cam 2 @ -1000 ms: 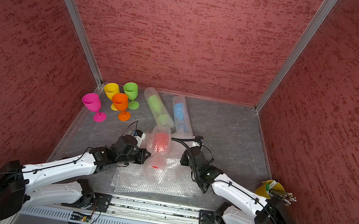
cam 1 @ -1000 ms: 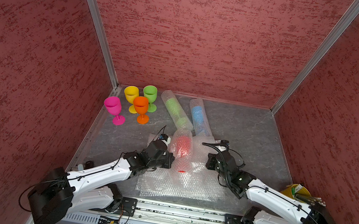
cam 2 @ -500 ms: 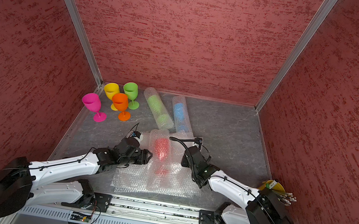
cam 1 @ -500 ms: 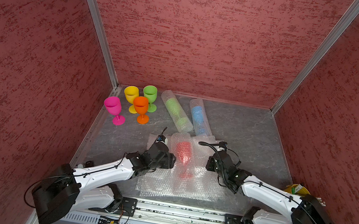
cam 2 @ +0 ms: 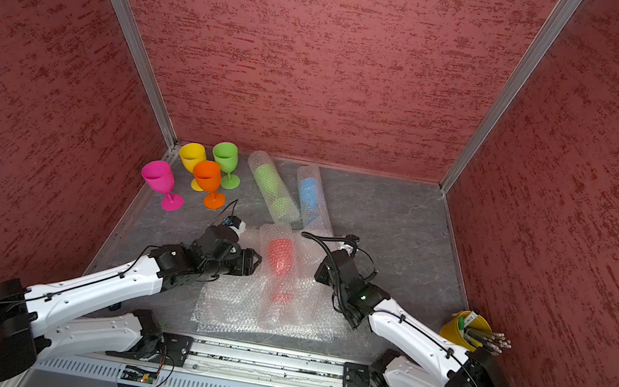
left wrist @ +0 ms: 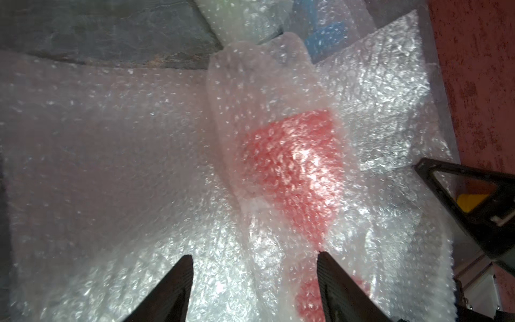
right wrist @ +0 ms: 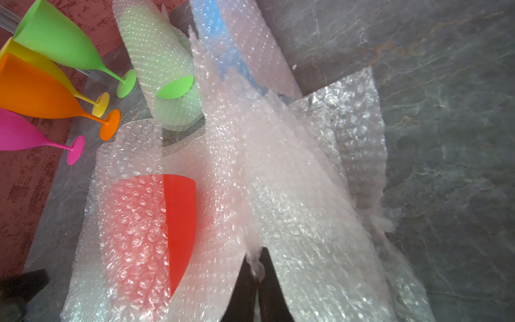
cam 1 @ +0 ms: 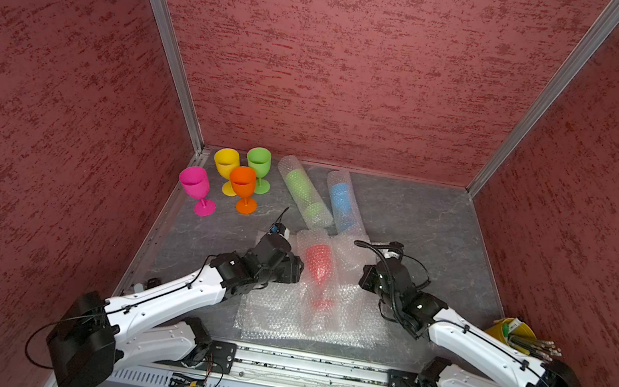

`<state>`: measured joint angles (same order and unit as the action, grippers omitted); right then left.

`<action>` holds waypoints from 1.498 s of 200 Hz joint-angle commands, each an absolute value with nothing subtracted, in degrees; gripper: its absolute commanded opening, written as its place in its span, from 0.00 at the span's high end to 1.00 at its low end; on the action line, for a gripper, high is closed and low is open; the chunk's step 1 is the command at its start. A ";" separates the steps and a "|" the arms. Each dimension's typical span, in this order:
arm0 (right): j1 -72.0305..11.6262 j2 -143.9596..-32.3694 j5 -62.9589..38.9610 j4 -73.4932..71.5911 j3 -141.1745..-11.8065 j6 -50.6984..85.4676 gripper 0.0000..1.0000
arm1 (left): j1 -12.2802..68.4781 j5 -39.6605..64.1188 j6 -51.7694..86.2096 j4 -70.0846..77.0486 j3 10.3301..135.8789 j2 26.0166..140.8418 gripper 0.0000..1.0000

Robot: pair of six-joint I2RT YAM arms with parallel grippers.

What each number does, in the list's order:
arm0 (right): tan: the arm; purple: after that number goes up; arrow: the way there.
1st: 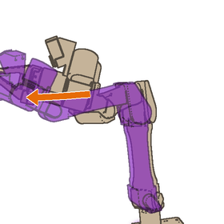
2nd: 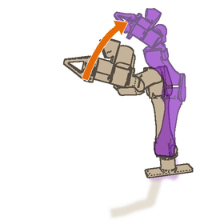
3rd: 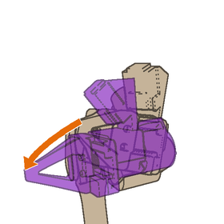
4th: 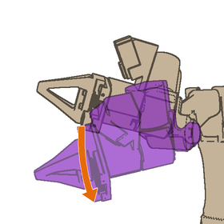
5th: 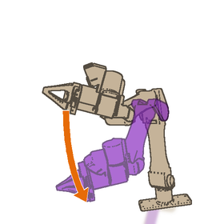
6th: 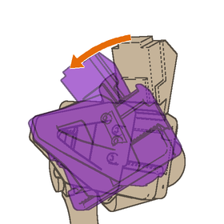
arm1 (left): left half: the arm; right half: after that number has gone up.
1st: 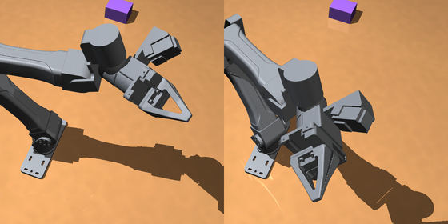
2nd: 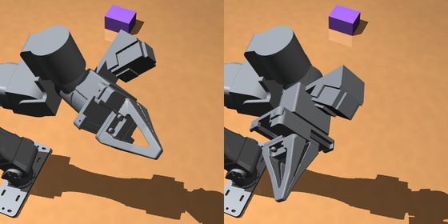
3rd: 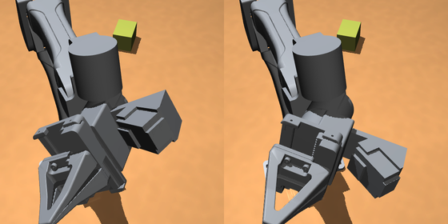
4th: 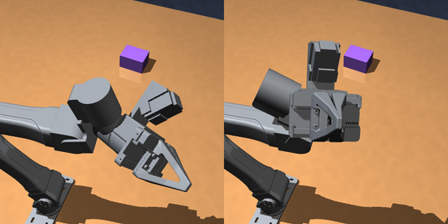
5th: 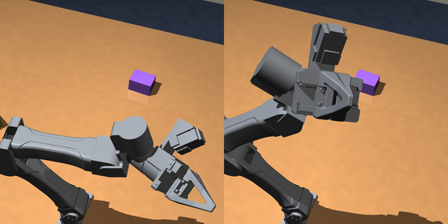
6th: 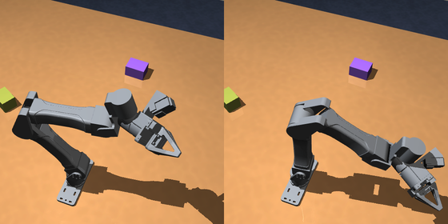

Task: Unpack wine glasses from bubble wrap
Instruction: Unwrap the bubble wrap.

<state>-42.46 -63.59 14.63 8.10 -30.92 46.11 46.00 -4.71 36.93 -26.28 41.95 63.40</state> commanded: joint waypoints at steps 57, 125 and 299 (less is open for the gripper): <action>-41.49 -60.76 12.70 7.15 -28.75 52.96 1.00 | 57.07 -1.32 30.87 -32.28 57.98 76.18 0.32; -40.26 -59.16 12.14 4.34 -25.59 52.78 1.00 | 56.00 5.09 30.42 -31.65 64.51 90.67 0.33; -37.70 -57.97 20.28 12.21 -29.96 44.80 0.47 | 36.31 -13.43 41.10 -49.55 49.14 52.79 0.24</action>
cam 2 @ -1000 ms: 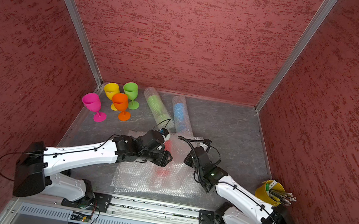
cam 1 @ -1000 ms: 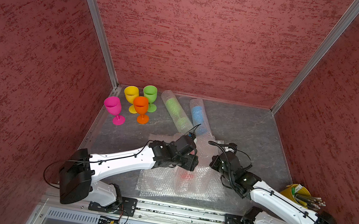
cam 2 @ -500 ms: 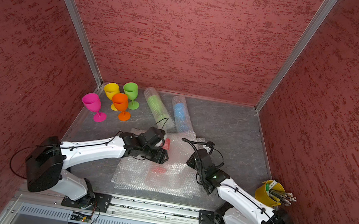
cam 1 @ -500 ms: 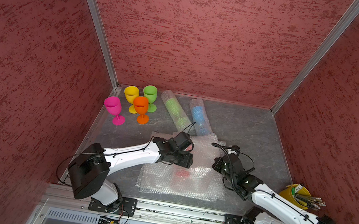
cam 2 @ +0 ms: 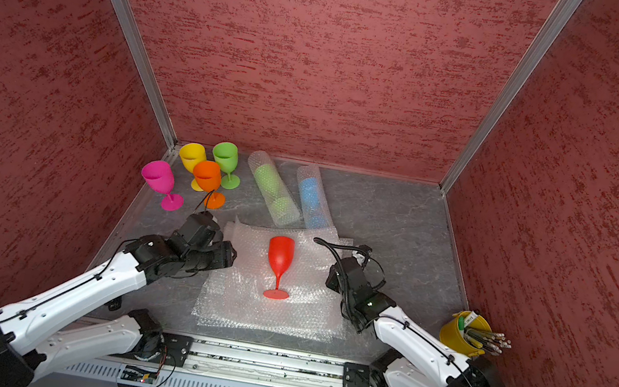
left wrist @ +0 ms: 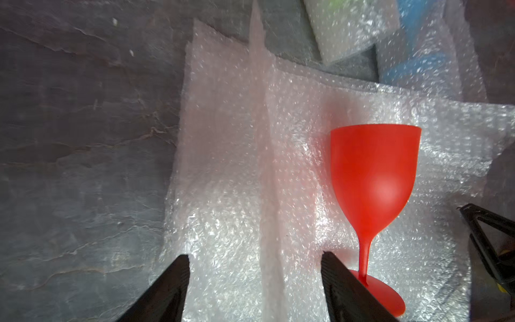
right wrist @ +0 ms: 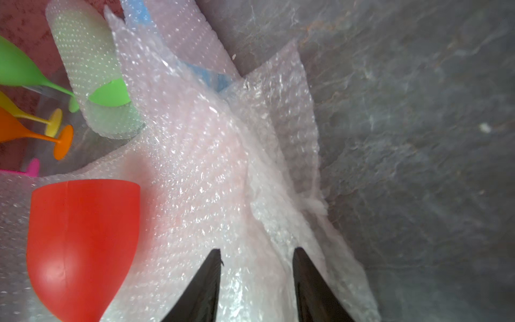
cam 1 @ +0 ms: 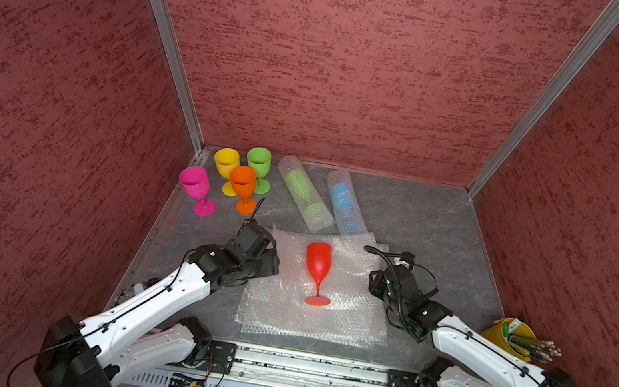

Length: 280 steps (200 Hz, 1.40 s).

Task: Unpack wine glasses from bubble wrap
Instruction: Unwrap the bubble wrap.

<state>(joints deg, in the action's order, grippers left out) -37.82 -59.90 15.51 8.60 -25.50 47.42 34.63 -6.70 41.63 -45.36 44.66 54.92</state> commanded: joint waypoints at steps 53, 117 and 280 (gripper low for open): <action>-37.71 -57.61 12.59 10.71 -33.48 39.67 0.69 | 49.57 -13.10 36.89 -47.96 53.99 61.07 0.29; -37.41 -68.63 7.64 2.42 -31.35 42.88 0.79 | 40.16 -1.07 41.39 -38.67 43.35 68.65 0.30; -32.30 -60.87 10.78 10.90 -37.61 34.17 0.34 | 33.61 -0.92 36.87 -45.03 50.03 62.79 0.20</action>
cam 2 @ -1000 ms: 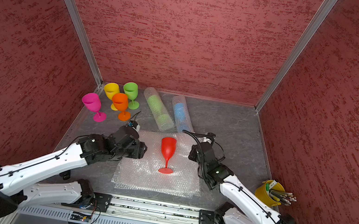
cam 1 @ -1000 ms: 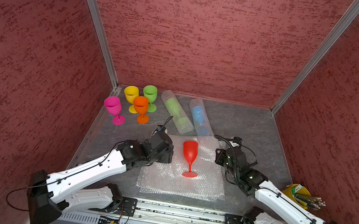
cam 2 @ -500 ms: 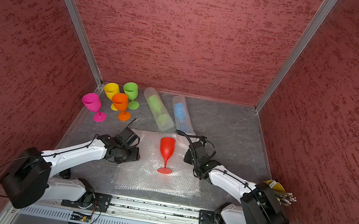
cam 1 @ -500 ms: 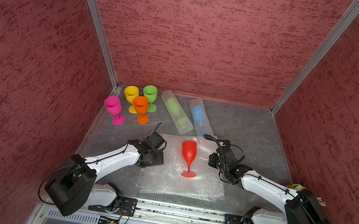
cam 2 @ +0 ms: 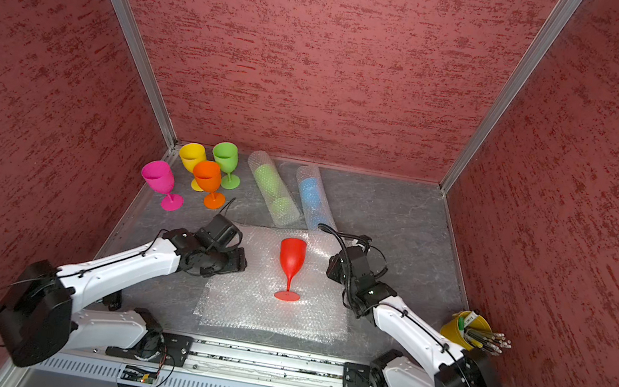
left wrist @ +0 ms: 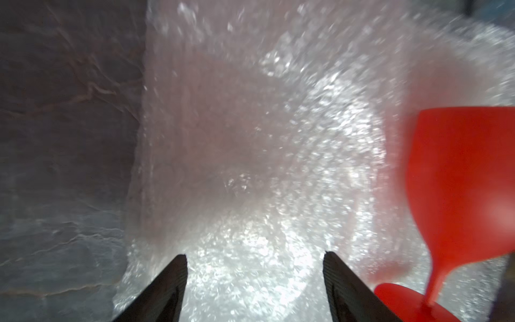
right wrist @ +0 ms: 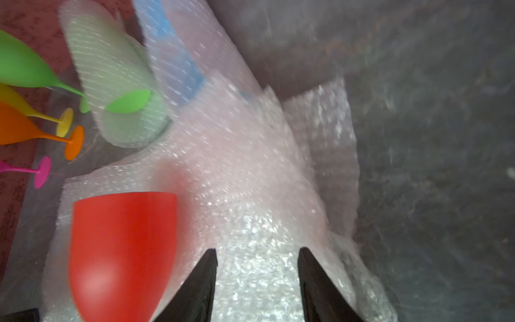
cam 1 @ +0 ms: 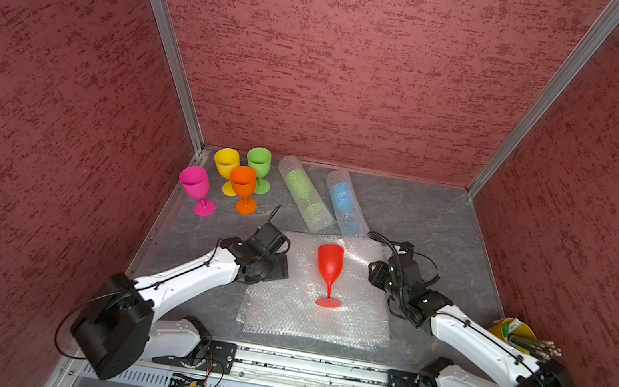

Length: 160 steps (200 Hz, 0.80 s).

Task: Unpack wine glasses from bubble wrap
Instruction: Unwrap the bubble wrap, then pick up the wine glass from the bubble wrap.

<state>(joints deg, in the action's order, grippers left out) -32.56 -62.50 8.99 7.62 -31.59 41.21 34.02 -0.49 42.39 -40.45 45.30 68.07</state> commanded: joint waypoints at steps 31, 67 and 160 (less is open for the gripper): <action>-32.39 -67.58 6.50 12.65 -45.29 27.22 0.24 | 33.75 3.88 27.92 -49.02 57.29 60.80 0.20; -35.42 -75.31 -5.54 12.09 -47.99 29.02 0.11 | 32.80 0.42 25.74 -52.83 60.20 61.11 0.14; -34.57 -64.49 14.94 18.67 -42.72 37.94 0.08 | 37.35 20.71 29.97 -56.80 83.54 96.08 0.04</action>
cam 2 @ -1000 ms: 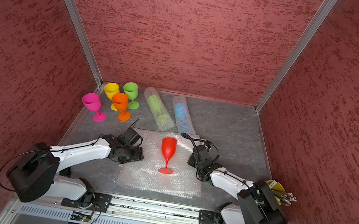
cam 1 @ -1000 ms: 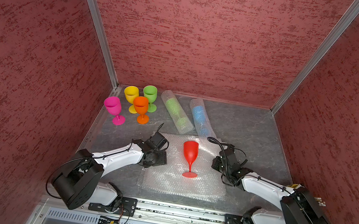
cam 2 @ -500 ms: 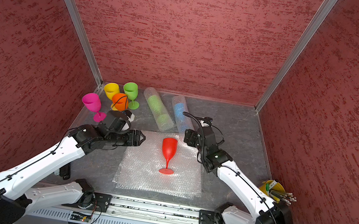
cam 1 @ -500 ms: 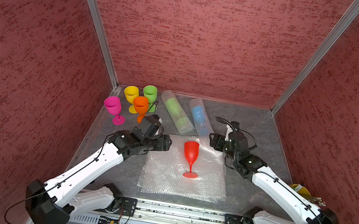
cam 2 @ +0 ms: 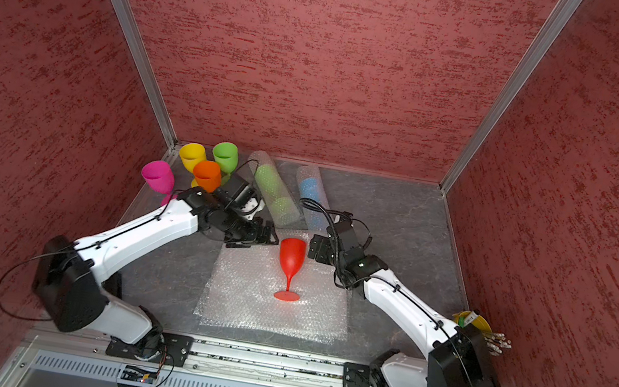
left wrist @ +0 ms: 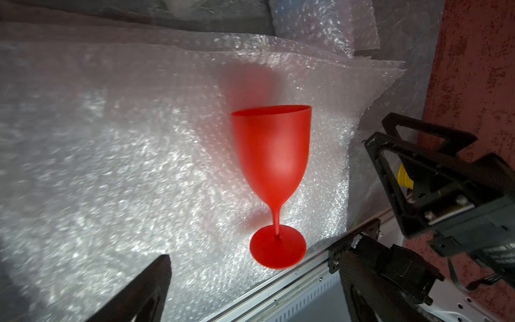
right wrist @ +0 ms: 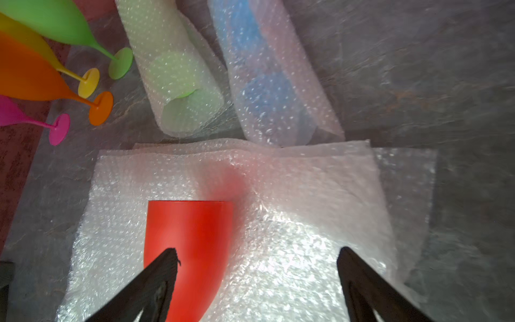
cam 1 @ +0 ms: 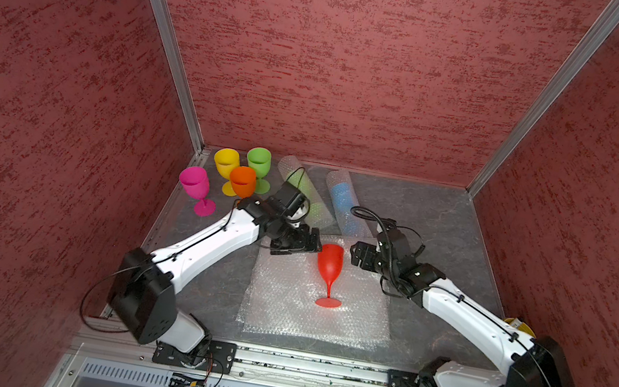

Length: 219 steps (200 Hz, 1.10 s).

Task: Unpack wine glasses from bubble wrap
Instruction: Pick up the wine glass from the bubble wrap.

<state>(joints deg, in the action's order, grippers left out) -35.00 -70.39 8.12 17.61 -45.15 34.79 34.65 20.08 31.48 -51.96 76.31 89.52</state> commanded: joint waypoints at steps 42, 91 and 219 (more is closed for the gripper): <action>-34.28 -57.69 16.87 18.74 -39.92 38.76 0.08 | 39.41 20.34 28.26 -61.28 94.27 111.33 0.04; -34.24 -53.09 17.64 15.63 -35.74 38.51 0.07 | 39.98 18.82 27.74 -65.25 102.26 122.14 0.08; -34.23 -52.65 14.79 11.34 -32.70 37.36 0.09 | 38.19 15.82 28.91 -66.40 102.95 117.03 0.21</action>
